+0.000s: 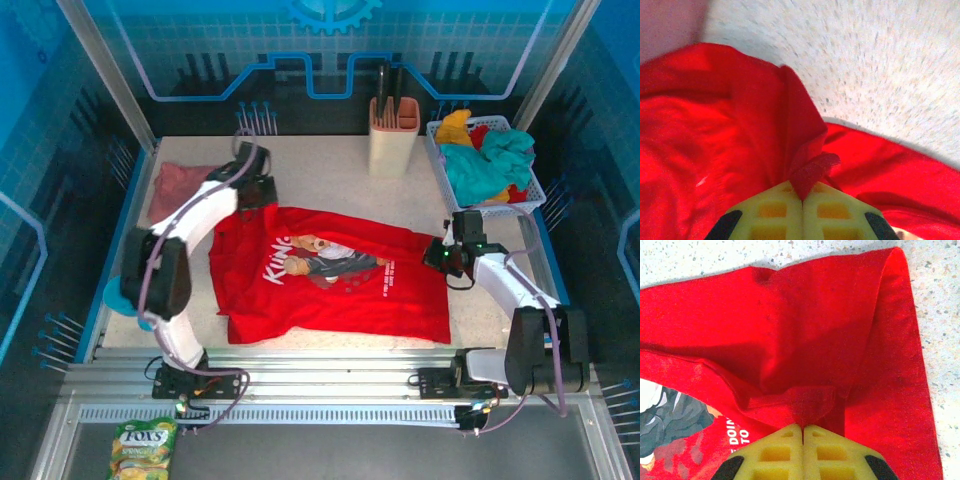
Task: Fold and stack the t-shirts
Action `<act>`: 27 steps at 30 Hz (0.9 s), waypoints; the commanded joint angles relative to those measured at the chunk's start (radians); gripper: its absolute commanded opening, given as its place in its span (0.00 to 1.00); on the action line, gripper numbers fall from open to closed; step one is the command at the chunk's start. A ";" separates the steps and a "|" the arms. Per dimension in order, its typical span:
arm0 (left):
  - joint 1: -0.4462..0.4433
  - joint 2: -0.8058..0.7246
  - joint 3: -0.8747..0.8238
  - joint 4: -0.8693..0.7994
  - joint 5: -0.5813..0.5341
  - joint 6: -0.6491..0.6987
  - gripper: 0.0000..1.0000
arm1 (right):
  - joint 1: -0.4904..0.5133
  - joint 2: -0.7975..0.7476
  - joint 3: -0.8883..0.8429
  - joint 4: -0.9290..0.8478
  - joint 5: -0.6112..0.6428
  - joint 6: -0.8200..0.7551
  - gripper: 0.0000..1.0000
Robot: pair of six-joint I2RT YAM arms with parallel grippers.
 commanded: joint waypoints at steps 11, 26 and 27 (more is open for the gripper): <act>0.221 -0.245 -0.460 0.118 0.183 -0.194 0.32 | -0.044 0.004 0.016 -0.011 -0.025 -0.035 0.00; 0.247 -0.185 -0.354 0.053 0.352 -0.253 0.49 | -0.046 0.014 0.008 0.010 -0.041 -0.027 0.00; 0.241 -0.166 -0.344 0.083 0.387 -0.260 0.48 | -0.045 0.016 0.009 0.012 -0.043 -0.027 0.00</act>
